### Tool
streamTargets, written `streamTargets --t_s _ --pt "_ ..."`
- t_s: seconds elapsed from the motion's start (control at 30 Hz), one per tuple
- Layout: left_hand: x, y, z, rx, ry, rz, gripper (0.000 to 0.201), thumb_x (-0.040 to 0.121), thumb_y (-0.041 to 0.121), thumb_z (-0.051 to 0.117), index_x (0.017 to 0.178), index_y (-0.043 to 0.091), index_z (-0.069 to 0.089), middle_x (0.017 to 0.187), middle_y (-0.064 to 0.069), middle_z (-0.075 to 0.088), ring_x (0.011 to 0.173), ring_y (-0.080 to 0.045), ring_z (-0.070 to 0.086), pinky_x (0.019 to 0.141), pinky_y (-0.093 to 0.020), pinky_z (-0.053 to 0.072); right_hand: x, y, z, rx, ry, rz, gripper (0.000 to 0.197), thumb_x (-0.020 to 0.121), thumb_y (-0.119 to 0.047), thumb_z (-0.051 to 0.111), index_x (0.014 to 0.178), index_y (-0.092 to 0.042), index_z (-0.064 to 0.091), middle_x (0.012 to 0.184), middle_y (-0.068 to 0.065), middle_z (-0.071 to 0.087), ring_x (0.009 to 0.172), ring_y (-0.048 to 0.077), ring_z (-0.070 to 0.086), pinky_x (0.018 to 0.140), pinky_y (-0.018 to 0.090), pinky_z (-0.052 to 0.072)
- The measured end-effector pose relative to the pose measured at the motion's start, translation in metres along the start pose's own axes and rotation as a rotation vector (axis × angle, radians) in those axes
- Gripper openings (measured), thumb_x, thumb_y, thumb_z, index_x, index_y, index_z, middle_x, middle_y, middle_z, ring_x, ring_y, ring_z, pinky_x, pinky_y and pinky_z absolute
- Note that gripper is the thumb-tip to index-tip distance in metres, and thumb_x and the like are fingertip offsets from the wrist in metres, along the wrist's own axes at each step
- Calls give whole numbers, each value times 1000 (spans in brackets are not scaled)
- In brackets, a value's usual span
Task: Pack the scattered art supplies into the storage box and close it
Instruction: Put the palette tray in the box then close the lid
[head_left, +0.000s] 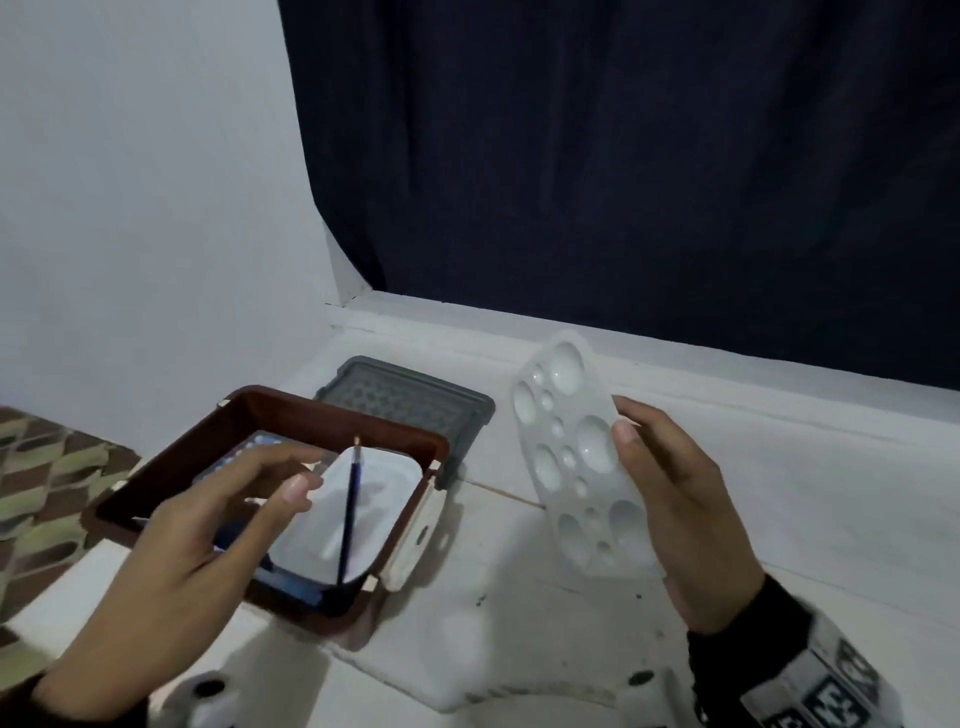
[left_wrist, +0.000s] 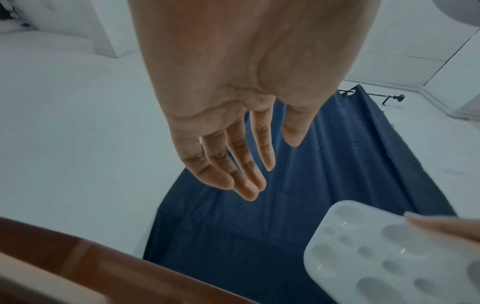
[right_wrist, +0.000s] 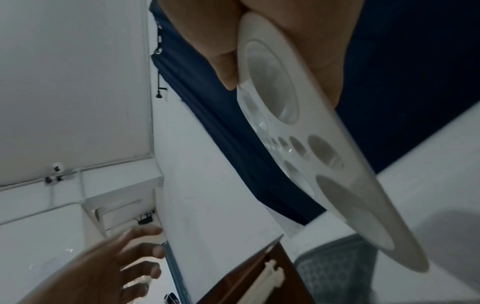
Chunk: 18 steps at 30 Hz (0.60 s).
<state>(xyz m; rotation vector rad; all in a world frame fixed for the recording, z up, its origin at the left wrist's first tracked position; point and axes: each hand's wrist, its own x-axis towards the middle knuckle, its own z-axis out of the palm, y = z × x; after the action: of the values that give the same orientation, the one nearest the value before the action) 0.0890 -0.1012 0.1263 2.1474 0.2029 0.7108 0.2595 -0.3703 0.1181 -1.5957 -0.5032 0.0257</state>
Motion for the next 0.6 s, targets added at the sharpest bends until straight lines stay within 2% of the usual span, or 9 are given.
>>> streamTargets --t_s 0.03,0.13,0.2,0.27,0.33,0.4,0.47,0.53,0.6 --pt "7 -13 -12 26 1 2 15 98 35 56 107 38 68 101 12 73 92 -1 69 77 -16 51 3 -7 13 -14 5 -27 28 99 -36 51 122 -25 63 111 -1 69 107 18 63 99 53 47" --pt "27 -60 -50 124 -15 -13 21 97 36 57 115 31 65 104 14 73 93 -5 69 80 -28 52 11 -26 53 3 7 -81 23 100 -24 49 116 -24 65 108 -1 70 103 17 64 96 46 50" --pt "41 -91 -73 141 -23 -18 23 95 32 56 115 29 65 102 13 73 89 -8 70 78 -29 52 16 -36 80 8 9 -92 23 100 -23 48 115 -25 65 108 -2 70 101 15 65 91 38 51" --pt "55 -117 -93 153 -51 -8 22 97 36 55 116 31 65 104 12 72 85 -12 70 77 -30 52 22 -43 107 -11 21 -90 23 99 -24 49 115 -26 66 107 -4 70 100 14 65 88 34 52" --pt "69 -142 -108 175 -105 17 25 100 43 54 118 29 64 110 10 70 86 -13 69 75 -30 53 28 -48 132 -59 30 -101 22 99 -25 50 115 -27 65 109 -5 70 101 14 65 87 33 53" --pt "79 -164 -117 171 -147 22 22 99 38 56 118 29 64 114 11 68 90 -11 67 75 -31 54 34 -50 155 -132 19 -125 22 100 -25 49 115 -28 65 112 -7 68 102 12 64 87 30 54" --pt "85 -178 -121 165 -182 46 22 95 35 57 116 33 64 115 15 66 95 -8 65 77 -29 54 35 -50 175 -206 -14 -139 22 100 -27 49 116 -30 64 115 -7 66 105 14 62 88 33 53" --pt "89 -186 -122 135 -229 67 24 93 38 55 116 35 64 115 19 65 101 -5 63 80 -21 51 34 -46 193 -293 -50 -152 22 99 -33 50 117 -32 63 117 -8 63 105 15 60 86 38 53" --pt "92 -193 -123 98 -267 89 25 92 38 55 116 34 63 114 19 65 103 -4 62 84 -19 49 30 -41 208 -436 -106 -200 25 100 -37 50 121 -34 62 115 -13 61 106 13 58 84 32 50"
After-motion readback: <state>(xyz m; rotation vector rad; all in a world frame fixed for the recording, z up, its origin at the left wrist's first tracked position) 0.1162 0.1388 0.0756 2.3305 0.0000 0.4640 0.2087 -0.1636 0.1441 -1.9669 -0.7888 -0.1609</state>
